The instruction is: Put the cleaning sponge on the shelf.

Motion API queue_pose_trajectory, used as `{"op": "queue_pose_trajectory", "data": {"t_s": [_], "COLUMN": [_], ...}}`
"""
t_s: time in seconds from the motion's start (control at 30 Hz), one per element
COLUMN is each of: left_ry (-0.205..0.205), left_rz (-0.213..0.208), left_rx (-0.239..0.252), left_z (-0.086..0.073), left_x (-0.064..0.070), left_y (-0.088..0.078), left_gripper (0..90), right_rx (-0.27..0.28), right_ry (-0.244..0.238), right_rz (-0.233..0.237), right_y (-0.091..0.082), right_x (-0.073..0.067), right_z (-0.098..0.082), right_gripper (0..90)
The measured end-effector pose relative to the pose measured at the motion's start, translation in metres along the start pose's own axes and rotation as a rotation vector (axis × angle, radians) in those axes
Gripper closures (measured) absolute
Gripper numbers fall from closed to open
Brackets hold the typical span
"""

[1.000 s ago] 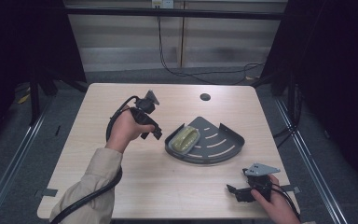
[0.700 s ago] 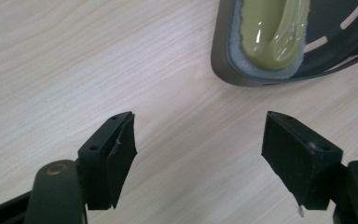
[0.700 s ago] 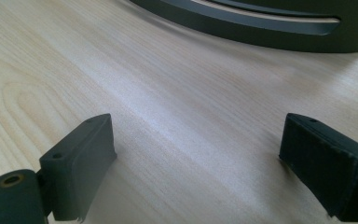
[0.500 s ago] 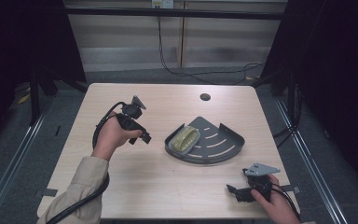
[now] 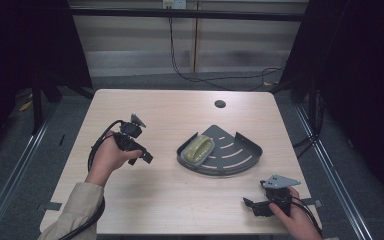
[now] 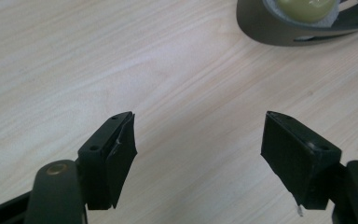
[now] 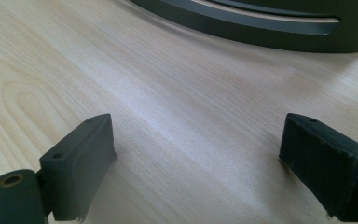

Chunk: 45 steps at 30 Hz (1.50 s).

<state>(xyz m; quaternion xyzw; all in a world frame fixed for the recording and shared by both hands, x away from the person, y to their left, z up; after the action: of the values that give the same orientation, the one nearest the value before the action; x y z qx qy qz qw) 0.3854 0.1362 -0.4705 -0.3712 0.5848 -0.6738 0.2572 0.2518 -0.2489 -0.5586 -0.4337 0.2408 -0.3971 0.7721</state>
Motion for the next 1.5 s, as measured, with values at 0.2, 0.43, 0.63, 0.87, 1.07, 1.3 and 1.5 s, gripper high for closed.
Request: {"op": "queue_pose_trajectory", "data": {"t_s": [0.2,0.43,0.63,0.87,1.07,1.3,1.5], "left_ry": [-0.005,-0.022,-0.025,-0.039,-0.064,-0.071,-0.074], "left_rz": [0.0,-0.014,-0.008,-0.014,-0.005,-0.007,-0.009], "left_rx": [-0.011,-0.003,-0.013,-0.014,-0.011,0.017,0.024], "left_z": [-0.013,-0.029,-0.041,-0.054,-0.067,-0.078,-0.09], "left_x": [-0.005,-0.013,-0.017,-0.024,-0.033,-0.037,-0.044], "left_y": [0.006,0.01,0.016,0.022,0.029,0.03,0.035], "left_gripper": [26.0,25.6,25.2,25.0,24.9,24.3,23.8], "right_rx": [0.0,0.001,0.0,0.001,0.001,0.001,0.001], "right_ry": [0.0,-0.001,-0.001,-0.002,-0.003,-0.003,-0.003], "right_rz": [0.0,0.0,0.0,0.0,-0.001,-0.001,-0.001], "right_y": [0.0,0.0,0.0,0.0,0.0,0.0,0.0], "right_x": [0.0,0.0,0.0,0.0,0.0,0.0,0.0], "right_z": [0.0,0.0,0.0,0.0,0.0,0.0,0.0], "right_gripper": [9.4,9.5,9.4,9.5,9.5,9.5,9.5]}}
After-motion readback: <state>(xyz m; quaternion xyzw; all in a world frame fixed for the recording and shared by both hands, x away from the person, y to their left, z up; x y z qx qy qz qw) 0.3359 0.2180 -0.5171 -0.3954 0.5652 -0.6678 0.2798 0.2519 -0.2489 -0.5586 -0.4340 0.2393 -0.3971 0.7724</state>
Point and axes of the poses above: each handheld gripper's, and its own axes: y roughly forward along the jaws, z roughly out of its top, x roughly to its right, the point moved 7 cm from there along y, roughly forward along the jaws, and after that the axes turned 15 degrees about -x, right-handed, at the moved point
